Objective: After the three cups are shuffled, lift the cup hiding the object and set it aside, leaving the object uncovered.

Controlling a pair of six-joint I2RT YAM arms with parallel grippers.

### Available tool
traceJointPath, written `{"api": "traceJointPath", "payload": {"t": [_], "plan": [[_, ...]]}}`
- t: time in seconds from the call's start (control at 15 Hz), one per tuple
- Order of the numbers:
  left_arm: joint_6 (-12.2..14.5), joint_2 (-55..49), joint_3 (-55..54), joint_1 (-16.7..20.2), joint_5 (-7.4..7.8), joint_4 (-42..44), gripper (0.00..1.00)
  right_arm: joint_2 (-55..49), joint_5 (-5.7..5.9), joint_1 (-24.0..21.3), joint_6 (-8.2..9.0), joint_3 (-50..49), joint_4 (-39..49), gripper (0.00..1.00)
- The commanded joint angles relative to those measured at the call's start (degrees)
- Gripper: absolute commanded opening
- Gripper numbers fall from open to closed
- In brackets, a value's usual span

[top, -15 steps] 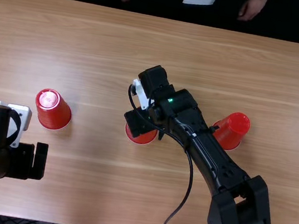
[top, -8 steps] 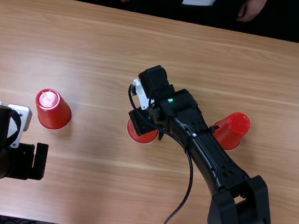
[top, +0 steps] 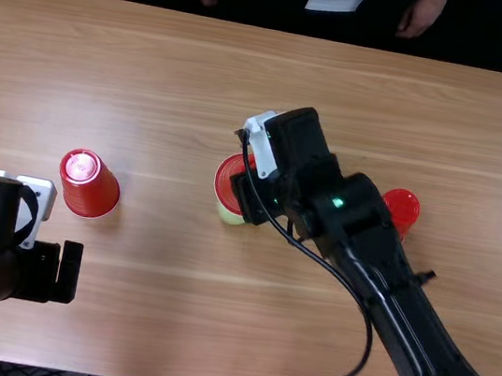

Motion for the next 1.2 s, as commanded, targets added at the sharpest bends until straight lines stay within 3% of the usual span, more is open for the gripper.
{"api": "traceJointPath", "payload": {"t": [0.0,0.27,0.53,1.0,1.07,1.13], "plan": [[0.5,-0.6,-1.5,-0.7,0.48,0.1,1.0,-4.2,-0.12,-2.6,0.19,-3.6,-0.1,0.0],[0.5,-0.2,-1.5,-0.8,0.48,0.1,1.0,-13.0,-0.12,-6.3,-0.02,-14.7,0.1,0.0],[0.5,0.1,-1.4,-1.2,0.48,0.1,1.0,-19.8,-0.12,-6.6,0.09,-26.5,0.4,0.0],[0.6,0.9,-1.5,-1.1,0.27,0.1,1.0,-19.0,-0.12,-6.2,-0.12,-35.5,0.6,0.03],[0.5,0.9,-1.4,-1.1,0.27,0.1,1.0,-18.9,-0.02,-6.1,-0.12,-35.6,1.0,0.19],[0.5,1.0,-1.4,-1.1,0.27,0.1,1.0,-18.7,-0.02,-6.0,-0.12,-35.5,1.4,0.6]]}}
